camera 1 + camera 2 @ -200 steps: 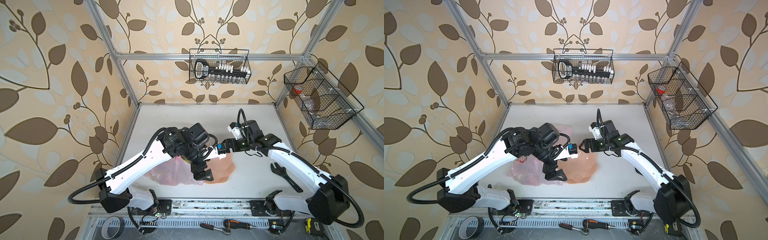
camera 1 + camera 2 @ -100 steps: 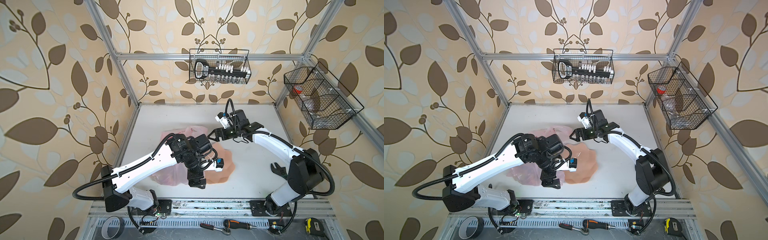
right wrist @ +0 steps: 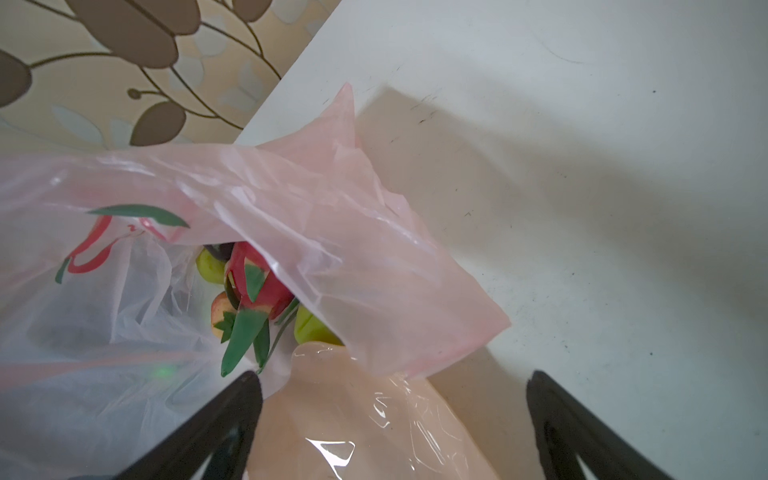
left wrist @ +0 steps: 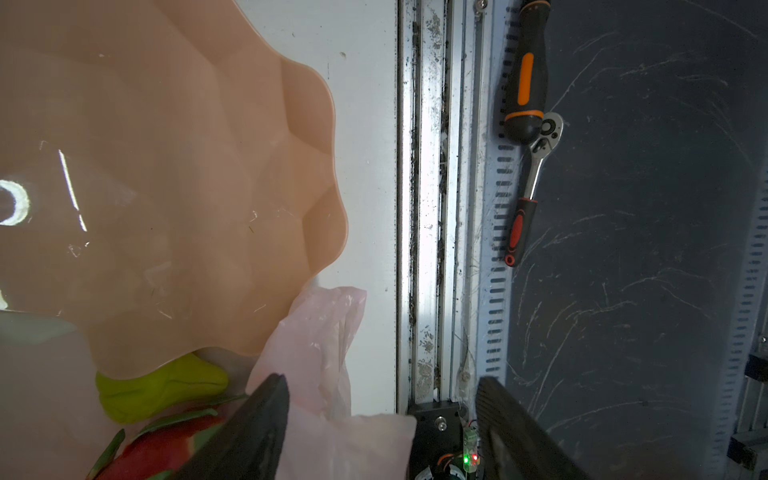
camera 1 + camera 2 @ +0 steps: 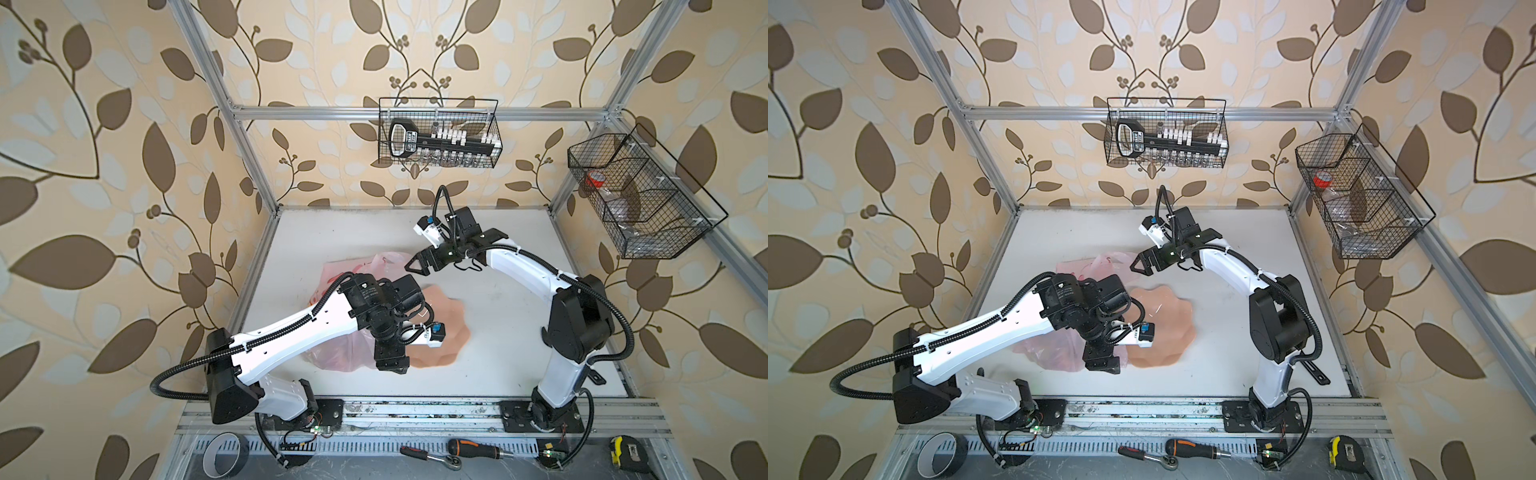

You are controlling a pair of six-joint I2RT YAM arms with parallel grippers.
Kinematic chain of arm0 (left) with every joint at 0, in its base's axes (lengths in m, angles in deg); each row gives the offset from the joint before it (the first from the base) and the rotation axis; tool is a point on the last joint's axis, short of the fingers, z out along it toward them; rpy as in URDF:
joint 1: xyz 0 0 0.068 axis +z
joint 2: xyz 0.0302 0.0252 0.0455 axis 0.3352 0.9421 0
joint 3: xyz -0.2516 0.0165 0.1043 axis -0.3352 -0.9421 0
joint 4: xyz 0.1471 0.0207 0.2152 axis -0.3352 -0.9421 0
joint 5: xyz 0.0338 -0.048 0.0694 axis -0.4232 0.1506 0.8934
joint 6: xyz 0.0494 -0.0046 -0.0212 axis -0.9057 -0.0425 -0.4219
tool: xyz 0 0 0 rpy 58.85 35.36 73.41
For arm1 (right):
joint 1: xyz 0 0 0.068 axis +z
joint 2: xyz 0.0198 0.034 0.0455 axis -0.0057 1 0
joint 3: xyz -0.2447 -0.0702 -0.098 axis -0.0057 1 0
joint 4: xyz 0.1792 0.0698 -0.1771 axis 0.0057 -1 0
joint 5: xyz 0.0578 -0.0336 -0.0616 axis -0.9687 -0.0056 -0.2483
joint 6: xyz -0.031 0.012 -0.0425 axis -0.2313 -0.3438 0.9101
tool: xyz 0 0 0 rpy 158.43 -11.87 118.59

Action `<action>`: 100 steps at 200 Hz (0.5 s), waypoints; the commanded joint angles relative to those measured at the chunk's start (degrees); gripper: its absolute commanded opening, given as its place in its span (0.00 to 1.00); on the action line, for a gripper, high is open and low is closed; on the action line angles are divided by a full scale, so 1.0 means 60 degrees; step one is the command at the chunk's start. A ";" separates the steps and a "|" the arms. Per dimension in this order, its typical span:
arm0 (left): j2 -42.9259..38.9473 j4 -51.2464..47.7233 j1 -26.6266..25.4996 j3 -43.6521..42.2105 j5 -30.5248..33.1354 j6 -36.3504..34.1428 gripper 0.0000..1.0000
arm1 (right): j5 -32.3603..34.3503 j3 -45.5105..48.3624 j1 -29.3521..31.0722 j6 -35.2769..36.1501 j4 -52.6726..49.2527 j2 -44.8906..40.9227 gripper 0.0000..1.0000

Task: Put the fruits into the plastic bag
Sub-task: 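Withdraw the right gripper from the bag while the left gripper keeps holding the bag rim, then reach the right gripper across to grasp the bag handle farthest from the robot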

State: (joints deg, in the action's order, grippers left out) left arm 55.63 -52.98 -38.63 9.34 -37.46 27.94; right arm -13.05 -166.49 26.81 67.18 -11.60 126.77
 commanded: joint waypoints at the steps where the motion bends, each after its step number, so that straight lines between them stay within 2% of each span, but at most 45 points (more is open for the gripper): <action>1: 0.0026 -0.0152 -0.0112 -0.0215 0.0059 -0.0371 0.67 | -0.0243 -0.0279 0.0198 0.1182 -0.0615 0.0195 1.00; 30: 0.0064 -0.0191 -0.0112 -0.0375 0.0297 -0.0417 0.57 | -0.0188 -0.0522 0.0455 0.1569 -0.0819 0.0513 1.00; 63: 0.0061 0.0094 -0.0112 -0.0604 0.0649 -0.0411 0.38 | 0.0103 -0.0902 0.0746 0.1676 -0.0866 0.0961 0.96; 79: 0.0062 0.0151 -0.0126 -0.0688 0.0806 -0.0418 0.29 | 0.0329 -0.1018 0.0896 0.1669 -0.0807 0.1073 0.88; 100: -0.0056 0.0197 -0.0134 -0.0804 0.1043 -0.0432 0.18 | 0.0536 -0.0954 0.0975 0.1528 -0.0597 0.0993 0.69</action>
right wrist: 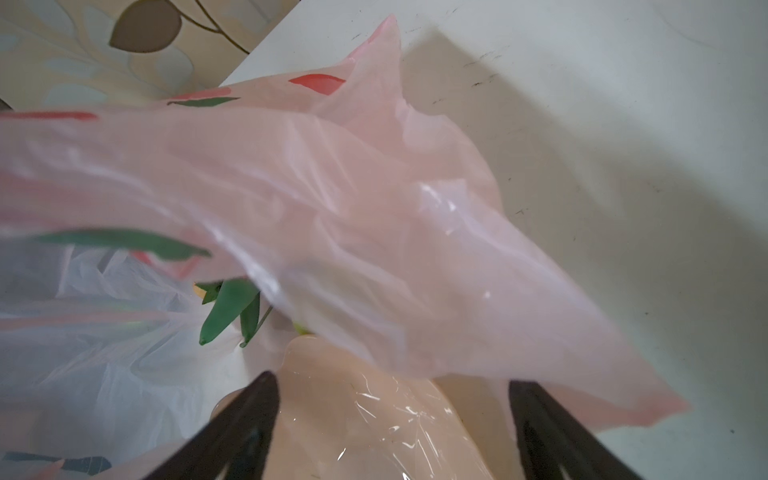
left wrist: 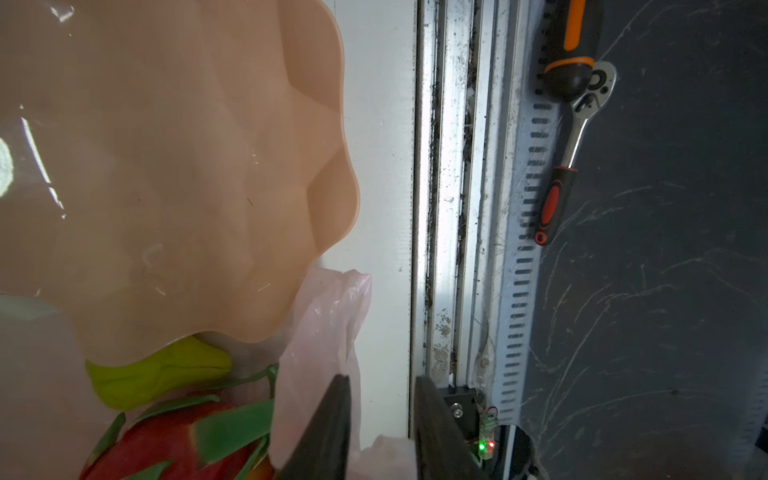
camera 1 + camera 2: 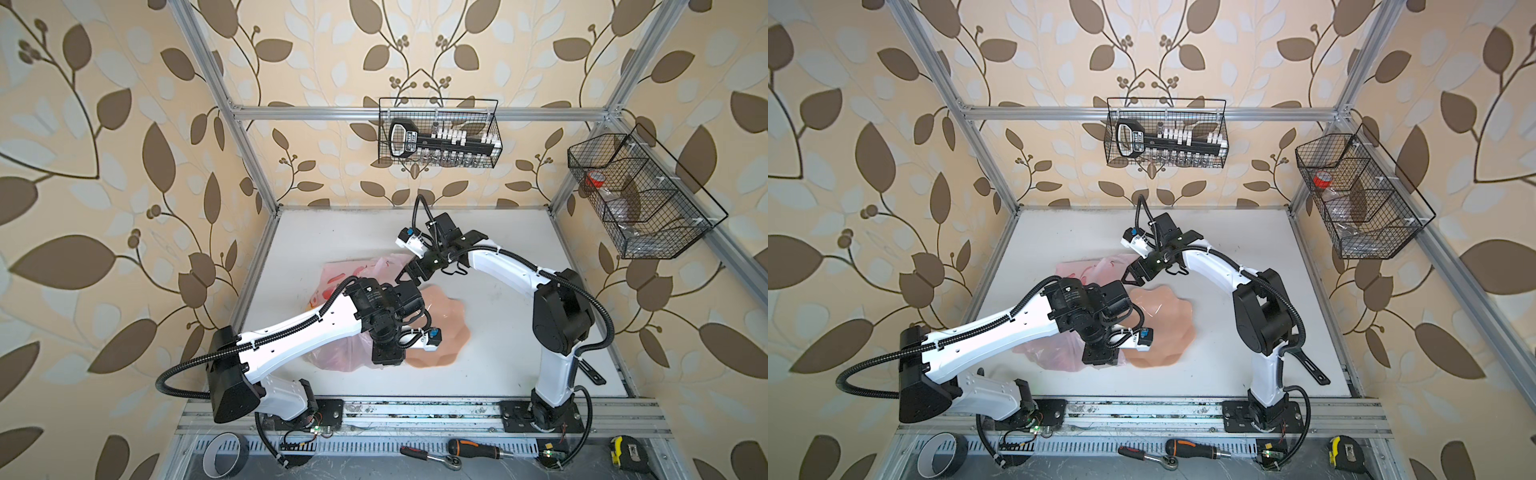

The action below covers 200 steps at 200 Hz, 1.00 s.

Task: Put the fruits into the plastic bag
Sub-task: 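Reach the right gripper across to grasp the bag handle farthest from the robot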

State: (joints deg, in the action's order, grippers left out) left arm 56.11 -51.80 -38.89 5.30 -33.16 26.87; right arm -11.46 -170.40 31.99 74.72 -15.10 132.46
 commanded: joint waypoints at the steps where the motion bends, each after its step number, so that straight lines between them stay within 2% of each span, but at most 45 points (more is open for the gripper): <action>1: -0.0156 0.0009 -0.0086 -0.0142 0.0336 -0.0254 0.17 | 0.0276 -0.0298 0.0117 0.0254 0.0002 0.0036 0.68; 13: -0.0281 0.0085 -0.0097 -0.0236 0.0443 -0.0282 0.12 | 0.0351 -0.0176 0.0101 0.0089 0.0211 -0.0078 0.56; 26: -0.0400 0.0184 -0.0137 -0.0235 0.0664 -0.0253 0.15 | 0.0332 -0.0039 0.0093 -0.0034 0.0400 -0.0216 0.55; 34: -0.0489 0.0236 -0.0167 -0.0132 0.0760 -0.0196 0.31 | 0.0298 0.0038 0.0094 -0.0081 0.0490 -0.0299 0.57; 41: -0.0594 0.0325 -0.0206 -0.0060 0.0846 -0.0192 0.52 | 0.0296 0.0085 0.0109 -0.0113 0.0543 -0.0356 0.58; 48: -0.0725 0.0430 -0.0240 0.0024 0.0911 -0.0217 0.64 | 0.0289 0.0101 0.0110 -0.0128 0.0551 -0.0391 0.58; 67: -0.0995 0.0679 -0.0240 0.0165 0.1362 -0.0351 0.83 | 0.0280 0.0073 0.0093 -0.0150 0.0537 -0.0399 0.58; 83: -0.0909 0.0547 -0.0244 0.0322 0.1704 -0.0434 0.88 | 0.0260 0.0072 0.0093 -0.0159 0.0491 -0.0373 0.59; 114: -0.0528 0.0236 -0.0244 0.0433 0.2069 -0.0299 0.90 | 0.0224 0.0156 0.0108 -0.0238 0.0530 -0.0412 0.58; 162: -0.0311 0.0045 -0.0244 0.0132 0.1464 -0.0251 0.84 | 0.0150 0.0246 0.0151 -0.0233 0.0539 -0.0473 0.56; 174: -0.0262 0.0046 -0.0248 0.0062 0.1382 -0.0183 0.77 | 0.0161 0.0313 0.0190 -0.0190 0.0530 -0.0479 0.52; 186: -0.0210 0.0061 -0.0245 0.0047 0.1372 -0.0092 0.65 | 0.0162 0.0350 0.0224 -0.0174 0.0531 -0.0479 0.45; 200: -0.0215 0.0131 -0.0251 0.0066 0.1342 0.0016 0.41 | 0.0171 0.0365 0.0274 -0.0217 0.0528 -0.0472 0.41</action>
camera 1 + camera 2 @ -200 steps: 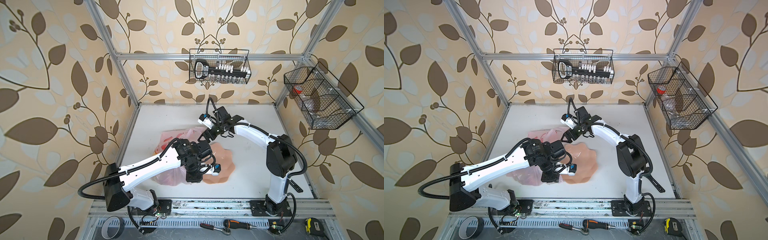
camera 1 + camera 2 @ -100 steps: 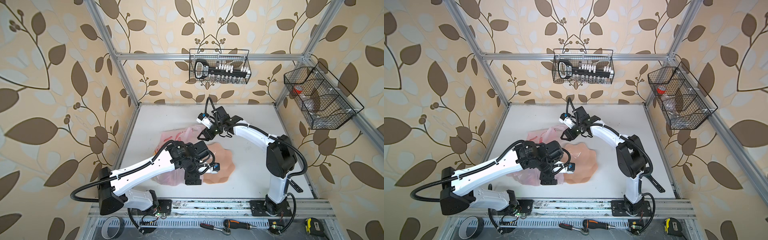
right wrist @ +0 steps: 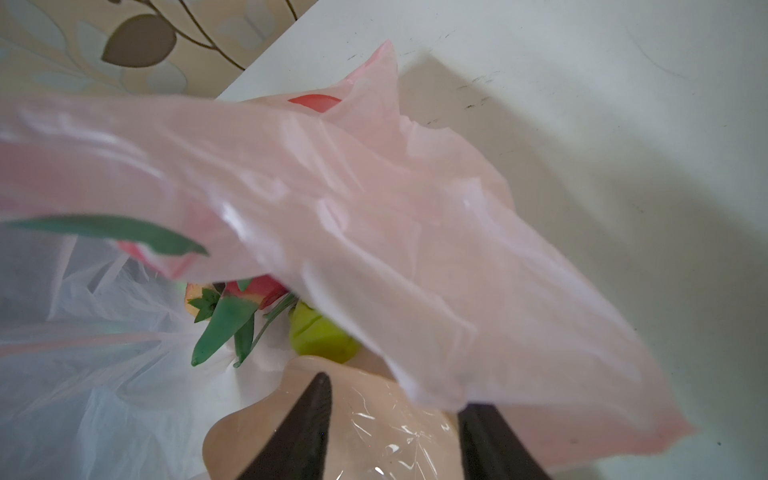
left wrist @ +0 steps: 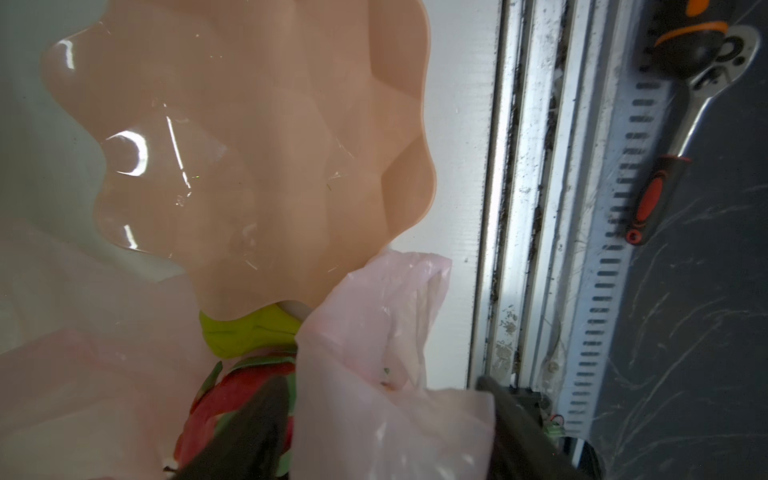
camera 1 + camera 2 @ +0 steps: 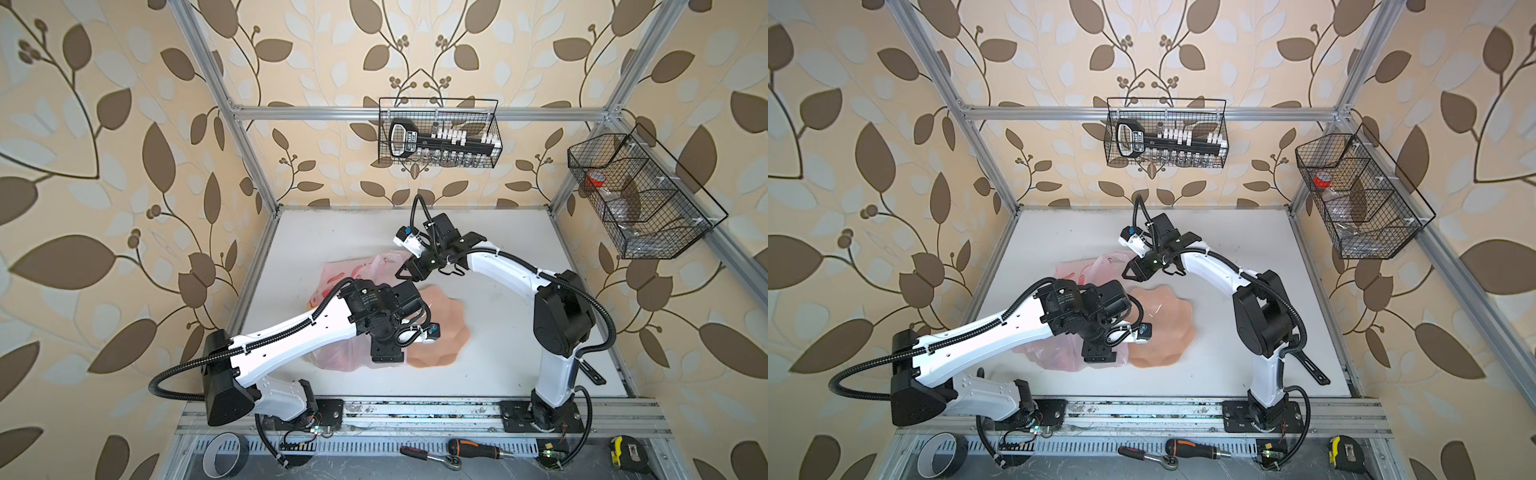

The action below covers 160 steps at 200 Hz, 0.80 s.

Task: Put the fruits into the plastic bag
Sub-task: 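Reach the right gripper across to grasp the bag handle farthest from the robot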

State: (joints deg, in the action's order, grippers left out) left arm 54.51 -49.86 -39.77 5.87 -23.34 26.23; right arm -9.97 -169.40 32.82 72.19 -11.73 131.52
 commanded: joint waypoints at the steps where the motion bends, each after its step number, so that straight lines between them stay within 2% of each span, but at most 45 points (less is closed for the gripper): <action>1: 0.0048 -0.0191 -0.0102 -0.0028 -0.0301 0.0140 0.39 | -0.0065 0.0198 0.0147 0.0205 -0.0025 -0.0315 0.40; 17: -0.0021 -0.0188 -0.0108 0.0010 -0.0311 0.0173 0.19 | -0.0033 0.0144 0.0187 0.0075 0.0020 -0.0317 0.29; 31: -0.0133 -0.0259 -0.0098 0.0073 -0.0136 0.0259 0.00 | -0.0094 0.0019 0.0190 -0.0169 0.0006 -0.0289 0.11; 39: -0.0220 -0.0289 -0.0105 0.0088 -0.0010 0.0283 0.00 | -0.0153 -0.0021 0.0194 -0.0326 0.0076 -0.0310 0.03; 49: -0.0377 -0.0334 -0.0098 0.0090 0.0133 0.0278 0.00 | -0.0186 -0.0007 0.0216 -0.0574 0.0240 -0.0391 0.00; 117: -0.2348 -0.0229 0.0043 -0.0002 0.1652 0.0407 0.00 | -0.0311 -0.0678 0.0270 -0.2253 0.1137 -0.0699 0.00; 160: -0.2982 -0.0554 0.0312 0.0049 0.1953 0.0451 0.00 | -0.0628 -0.1385 0.0262 -0.2718 0.1326 -0.0686 0.00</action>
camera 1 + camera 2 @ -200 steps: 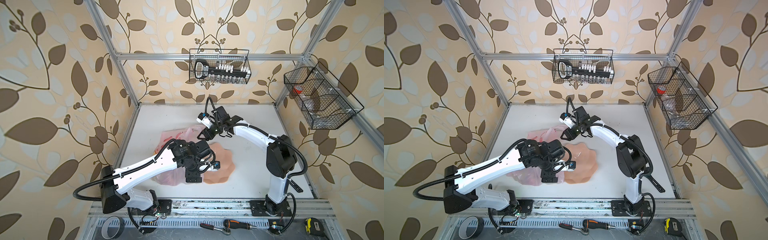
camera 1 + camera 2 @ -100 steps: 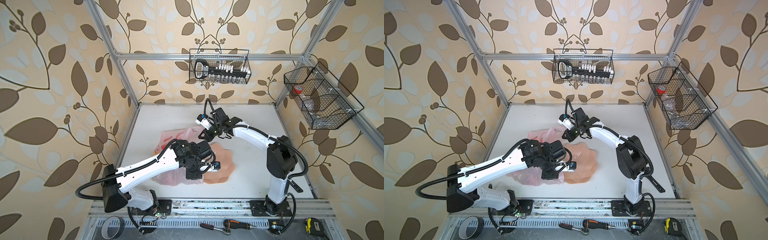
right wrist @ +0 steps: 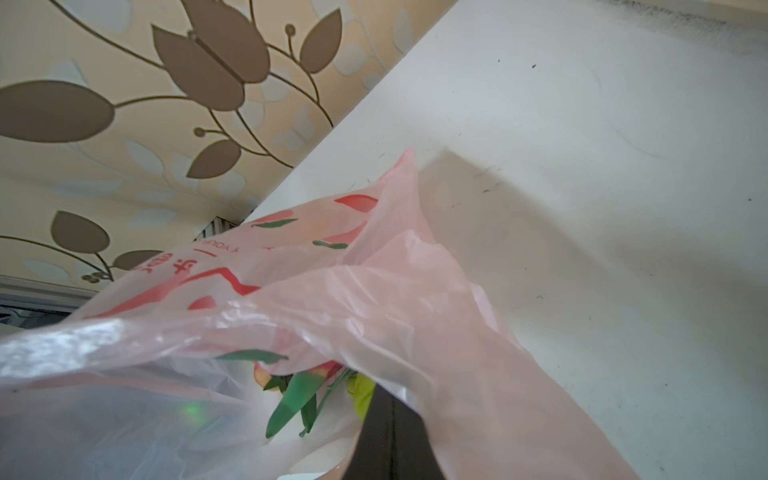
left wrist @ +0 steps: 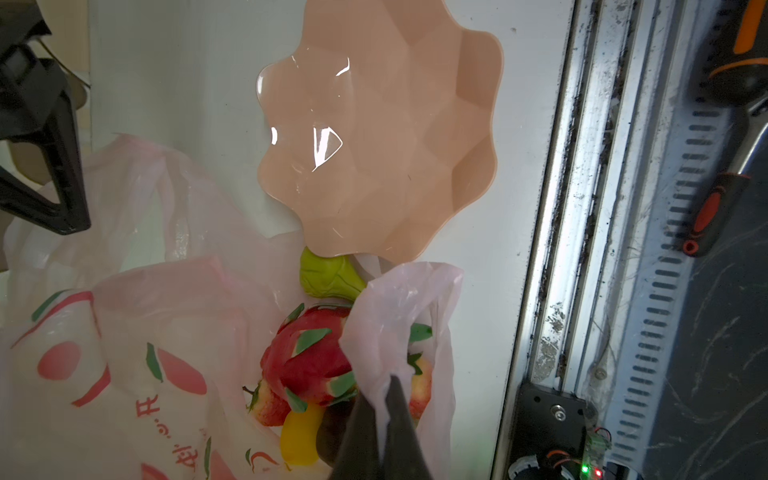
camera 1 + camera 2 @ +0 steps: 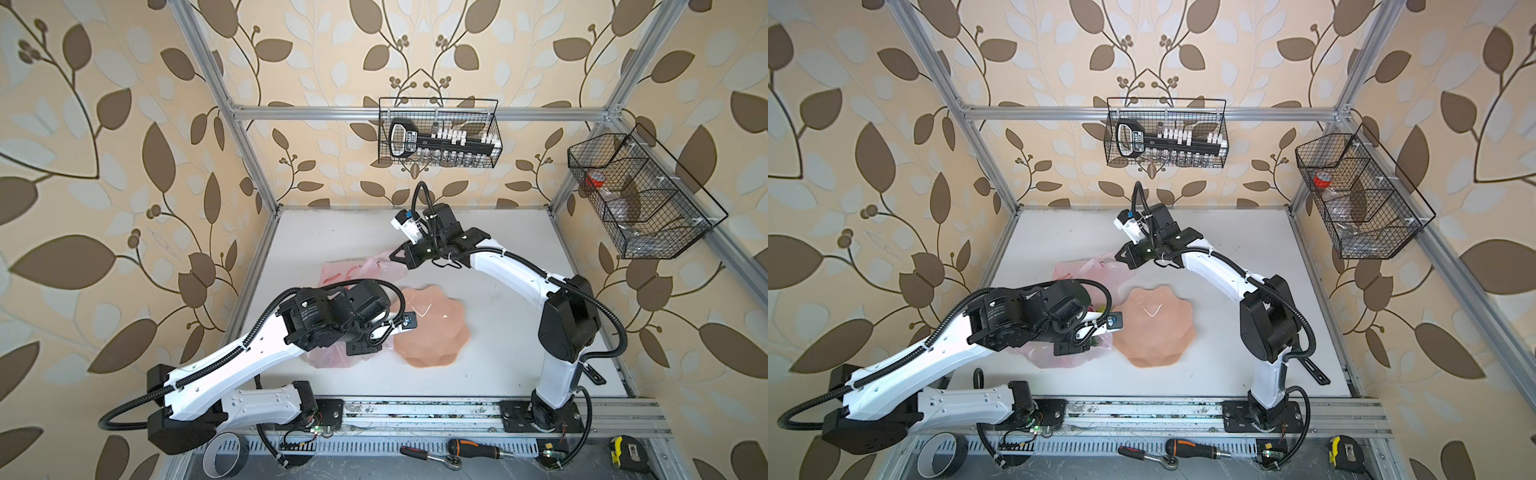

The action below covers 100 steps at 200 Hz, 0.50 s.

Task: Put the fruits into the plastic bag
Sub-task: 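Reach the right gripper across to grasp the bag handle farthest from the robot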

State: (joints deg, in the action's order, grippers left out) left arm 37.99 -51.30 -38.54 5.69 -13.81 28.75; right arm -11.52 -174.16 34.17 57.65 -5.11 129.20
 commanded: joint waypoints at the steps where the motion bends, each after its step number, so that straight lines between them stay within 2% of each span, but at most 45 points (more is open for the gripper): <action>1: -0.0238 -0.0315 0.0108 0.0076 0.0376 0.0032 0.00 | -0.0368 -0.0613 0.0036 -0.0292 0.0217 -0.0290 0.00; 27: -0.0372 -0.0341 0.0115 0.0058 0.0490 0.0092 0.00 | -0.0312 -0.0867 0.0012 0.0005 -0.0218 -0.0292 0.00; 50: -0.0460 -0.0327 0.0119 0.0022 0.0447 0.0099 0.00 | -0.0378 -0.0590 -0.0158 0.0373 -0.0454 -0.0620 0.35; 58: -0.0468 -0.0330 0.0117 0.0028 0.0454 0.0119 0.00 | -0.0473 -0.0356 -0.0241 0.0498 -0.0415 -0.0834 0.44; 94: -0.0526 -0.0316 0.0121 0.0001 0.0403 0.0121 0.00 | -0.0726 0.0668 -0.0708 0.1545 -0.0580 -0.1560 0.69; 100: -0.0541 -0.0316 0.0117 -0.0006 0.0410 0.0121 0.00 | -0.0663 0.0725 -0.0750 0.1781 -0.0757 -0.1570 0.71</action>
State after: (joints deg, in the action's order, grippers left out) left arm 36.00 -52.37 -38.10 5.69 -11.96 29.03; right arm -14.06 -172.50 30.98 61.81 -6.81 122.34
